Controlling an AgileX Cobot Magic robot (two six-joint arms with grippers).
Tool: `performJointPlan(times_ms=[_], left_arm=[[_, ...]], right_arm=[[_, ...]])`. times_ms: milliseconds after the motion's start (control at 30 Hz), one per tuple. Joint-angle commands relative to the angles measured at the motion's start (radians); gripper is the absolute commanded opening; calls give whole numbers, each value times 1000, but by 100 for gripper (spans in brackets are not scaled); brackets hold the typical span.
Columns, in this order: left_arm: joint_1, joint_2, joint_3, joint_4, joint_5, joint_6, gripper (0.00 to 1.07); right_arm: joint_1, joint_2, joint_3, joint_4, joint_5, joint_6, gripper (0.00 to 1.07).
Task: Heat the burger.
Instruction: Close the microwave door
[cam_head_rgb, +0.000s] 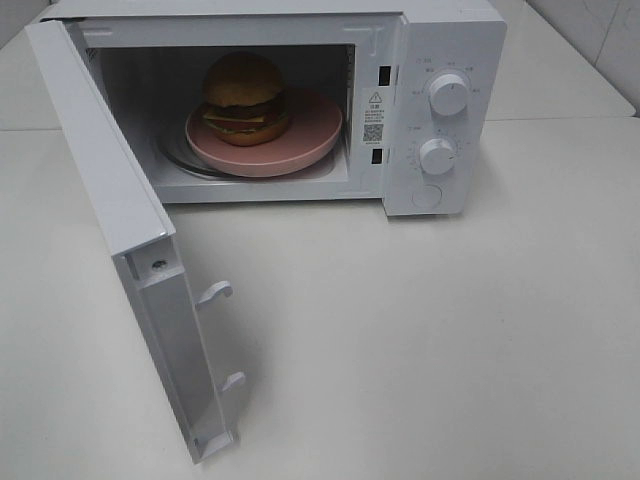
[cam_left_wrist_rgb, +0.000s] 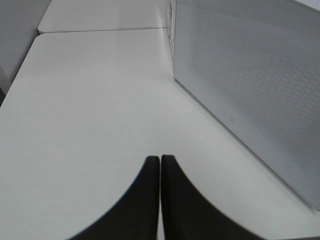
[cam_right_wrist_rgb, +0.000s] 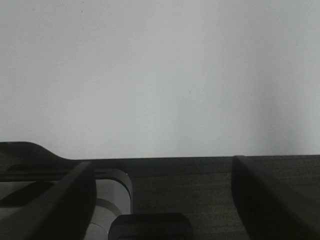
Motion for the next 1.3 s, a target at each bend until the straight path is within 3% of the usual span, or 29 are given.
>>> performJointPlan(times_ms=[33,300,433,833,1167,1300], left_arm=[[-1,-20,2,-9,-10,-2,0],[-1,-20,2,-9,-10,-2,0],[-1,-17,2,-9,-10,-2,0],[-1,-16,2,-31,-10,-2,0],[-1,-16,-5,-43,-17,-1,0],[-1,-16,-29,-44,-104,25,0]], right_arm=[[-4,-102,59,4,-6,0,69],[-4,-333,147,4,-62,-33,69],[-4,-486,218,11,-186,-35,69],[-4,-814,226,80,-202,-130,69],[-4,-814,228,80,-202,-136,69],[-4,-814,228,80,-202,-136,69]])
